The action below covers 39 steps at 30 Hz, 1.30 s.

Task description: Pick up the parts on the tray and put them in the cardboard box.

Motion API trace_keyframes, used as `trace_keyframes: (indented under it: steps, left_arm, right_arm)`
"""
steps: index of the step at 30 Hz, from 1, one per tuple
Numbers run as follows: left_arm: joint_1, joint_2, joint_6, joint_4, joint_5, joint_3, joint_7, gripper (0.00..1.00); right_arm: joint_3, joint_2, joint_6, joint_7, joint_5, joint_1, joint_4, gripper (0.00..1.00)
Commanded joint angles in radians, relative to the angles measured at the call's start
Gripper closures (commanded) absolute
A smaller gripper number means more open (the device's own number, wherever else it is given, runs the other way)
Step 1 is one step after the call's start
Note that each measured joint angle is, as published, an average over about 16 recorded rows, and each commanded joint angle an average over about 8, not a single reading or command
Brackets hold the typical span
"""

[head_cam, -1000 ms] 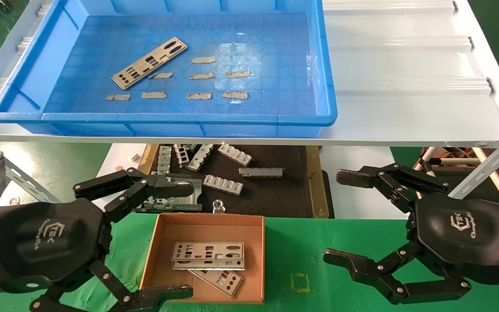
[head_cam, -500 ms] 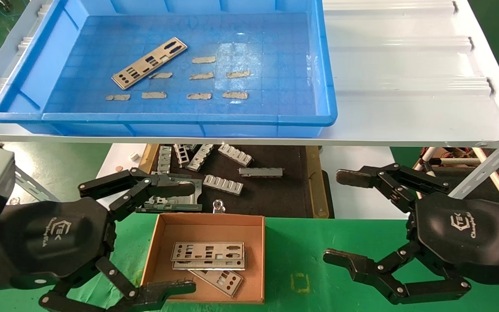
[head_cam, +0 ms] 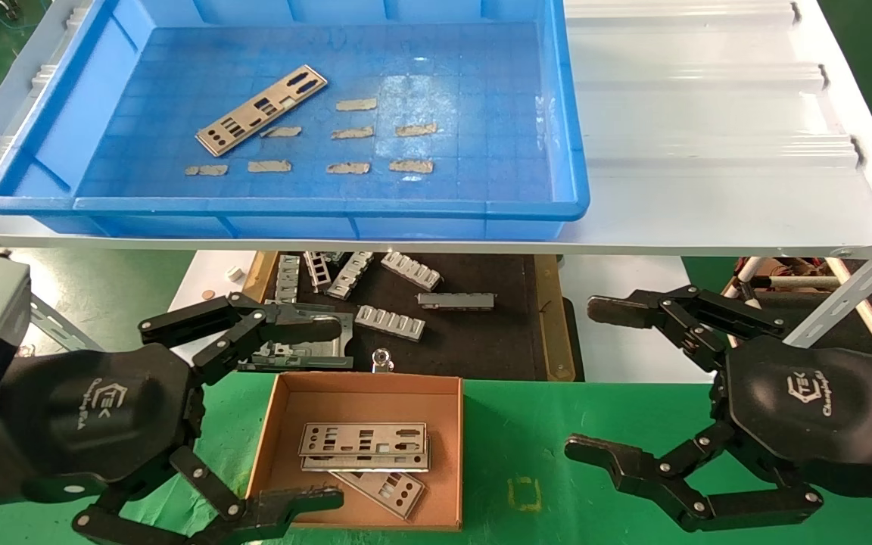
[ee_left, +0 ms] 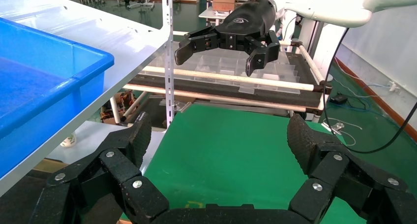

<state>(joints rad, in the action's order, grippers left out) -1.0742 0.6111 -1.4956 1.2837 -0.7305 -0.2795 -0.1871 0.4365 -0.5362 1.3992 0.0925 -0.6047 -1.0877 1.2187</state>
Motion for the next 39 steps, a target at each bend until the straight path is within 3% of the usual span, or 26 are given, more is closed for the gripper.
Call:
trace_keyframes:
  steps: [1, 39]
  left_arm:
    - [0.0, 0.0, 0.0, 0.0, 0.0, 0.0, 0.0, 0.0]
    - [-0.001, 0.001, 0.001, -0.002, -0.001, -0.002, 0.001, 0.0]
  right_arm:
    - [0.0, 0.0, 0.0, 0.0, 0.0, 0.0, 0.0, 0.0]
    - [0.0, 0.0, 0.0, 0.0, 0.0, 0.0, 0.0, 0.0]
